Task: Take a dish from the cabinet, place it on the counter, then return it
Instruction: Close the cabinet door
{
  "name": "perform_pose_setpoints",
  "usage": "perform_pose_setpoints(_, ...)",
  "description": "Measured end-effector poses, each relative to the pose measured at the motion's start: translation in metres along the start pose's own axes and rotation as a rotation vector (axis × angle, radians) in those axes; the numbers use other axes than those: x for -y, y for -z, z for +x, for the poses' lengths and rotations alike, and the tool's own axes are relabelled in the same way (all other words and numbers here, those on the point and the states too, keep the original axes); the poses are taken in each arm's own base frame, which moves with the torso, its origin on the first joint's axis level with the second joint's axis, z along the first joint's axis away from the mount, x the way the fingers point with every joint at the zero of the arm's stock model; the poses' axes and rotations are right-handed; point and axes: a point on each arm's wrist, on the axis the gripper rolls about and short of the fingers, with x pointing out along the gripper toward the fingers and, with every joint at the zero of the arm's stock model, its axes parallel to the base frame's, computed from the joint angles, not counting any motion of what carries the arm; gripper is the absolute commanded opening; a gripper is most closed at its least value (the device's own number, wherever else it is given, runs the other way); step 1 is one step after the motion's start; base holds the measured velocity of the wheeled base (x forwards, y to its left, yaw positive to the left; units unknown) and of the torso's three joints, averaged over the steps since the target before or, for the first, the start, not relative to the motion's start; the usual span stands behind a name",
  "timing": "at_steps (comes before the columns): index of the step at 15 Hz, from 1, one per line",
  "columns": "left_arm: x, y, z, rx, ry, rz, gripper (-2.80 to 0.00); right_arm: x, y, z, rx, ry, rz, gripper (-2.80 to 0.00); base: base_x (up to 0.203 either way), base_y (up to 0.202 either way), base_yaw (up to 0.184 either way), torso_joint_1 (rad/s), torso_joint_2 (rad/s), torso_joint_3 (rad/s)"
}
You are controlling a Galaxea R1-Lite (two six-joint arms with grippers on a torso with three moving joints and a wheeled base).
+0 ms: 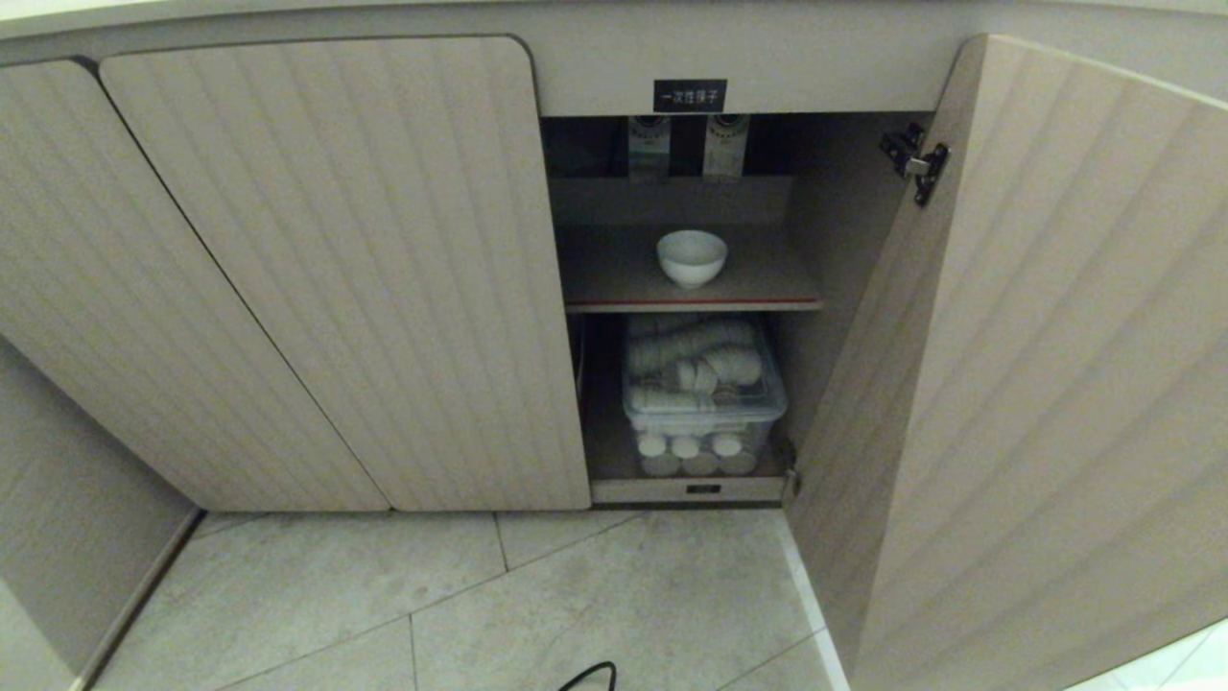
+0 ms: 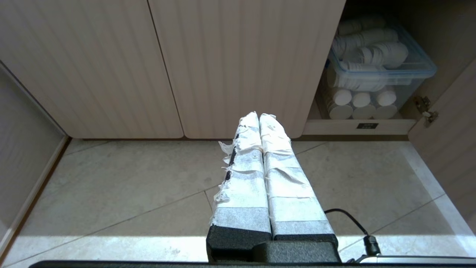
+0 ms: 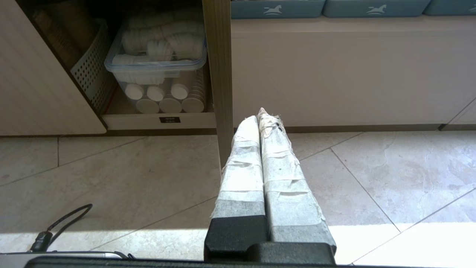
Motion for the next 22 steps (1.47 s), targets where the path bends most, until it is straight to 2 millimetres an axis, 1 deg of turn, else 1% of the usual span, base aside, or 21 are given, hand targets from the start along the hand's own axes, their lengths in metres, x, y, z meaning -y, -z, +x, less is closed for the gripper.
perform_pose_setpoints(22,0.0000,0.0000,0.0000,0.000,0.000,0.000,-2.80,0.0000,0.0000,0.0000,0.000,0.000,0.000,-2.80,0.000,0.000,0.000,0.000,0.00,0.000)
